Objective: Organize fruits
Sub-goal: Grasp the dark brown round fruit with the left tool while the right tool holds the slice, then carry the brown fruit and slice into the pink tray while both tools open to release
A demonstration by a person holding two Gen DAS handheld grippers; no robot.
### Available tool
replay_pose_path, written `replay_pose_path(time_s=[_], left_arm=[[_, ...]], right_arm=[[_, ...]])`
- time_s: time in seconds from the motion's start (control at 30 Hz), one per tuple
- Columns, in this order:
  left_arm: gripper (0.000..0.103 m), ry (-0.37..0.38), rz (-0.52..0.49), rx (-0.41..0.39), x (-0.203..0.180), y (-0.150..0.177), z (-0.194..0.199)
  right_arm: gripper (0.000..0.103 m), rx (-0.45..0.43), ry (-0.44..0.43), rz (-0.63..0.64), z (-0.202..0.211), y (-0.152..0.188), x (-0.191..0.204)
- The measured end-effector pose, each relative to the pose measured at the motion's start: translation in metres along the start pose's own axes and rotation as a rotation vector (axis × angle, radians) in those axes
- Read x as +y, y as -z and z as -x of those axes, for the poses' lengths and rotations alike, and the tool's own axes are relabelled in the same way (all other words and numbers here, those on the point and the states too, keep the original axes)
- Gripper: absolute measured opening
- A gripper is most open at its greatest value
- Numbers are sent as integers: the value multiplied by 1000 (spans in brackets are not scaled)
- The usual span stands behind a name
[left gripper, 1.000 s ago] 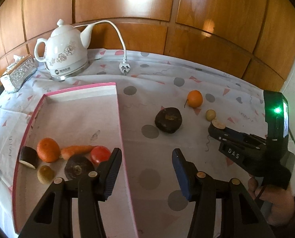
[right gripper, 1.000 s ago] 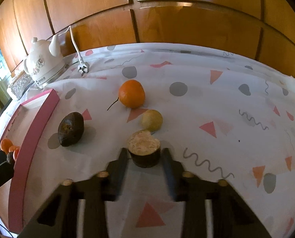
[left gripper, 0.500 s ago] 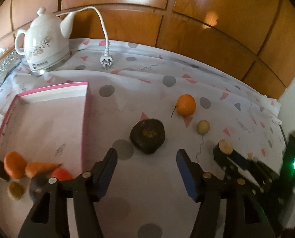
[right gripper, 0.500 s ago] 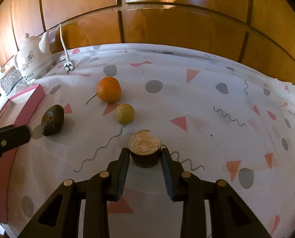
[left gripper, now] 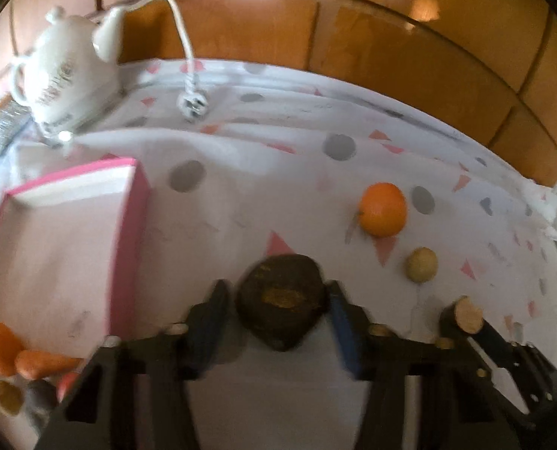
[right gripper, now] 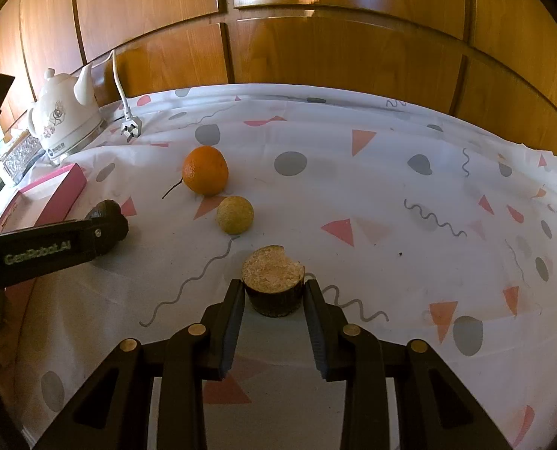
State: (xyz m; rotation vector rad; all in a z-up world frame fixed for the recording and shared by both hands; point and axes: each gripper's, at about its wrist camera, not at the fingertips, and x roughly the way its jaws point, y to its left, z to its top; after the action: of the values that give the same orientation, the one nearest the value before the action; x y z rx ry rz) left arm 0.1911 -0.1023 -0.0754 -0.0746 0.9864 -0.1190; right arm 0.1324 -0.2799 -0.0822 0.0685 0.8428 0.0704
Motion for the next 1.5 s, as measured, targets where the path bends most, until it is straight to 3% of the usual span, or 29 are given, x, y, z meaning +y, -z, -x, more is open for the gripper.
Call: replay_pose_path(time_s=[0.37, 0.57, 1.13, 1.5], left_arm=[[49, 52, -71, -27, -10, 35, 22], [49, 24, -126, -114, -20, 61, 30], [48, 32, -143, -93, -18, 62, 36], [49, 55, -102, -183, 8, 58, 96]], right_arm=[[33, 13, -5, -11, -4, 1, -2], [33, 10, -4, -10, -4, 1, -1], [33, 7, 27, 19, -4, 2, 5], [32, 4, 0, 32, 13, 9, 17]])
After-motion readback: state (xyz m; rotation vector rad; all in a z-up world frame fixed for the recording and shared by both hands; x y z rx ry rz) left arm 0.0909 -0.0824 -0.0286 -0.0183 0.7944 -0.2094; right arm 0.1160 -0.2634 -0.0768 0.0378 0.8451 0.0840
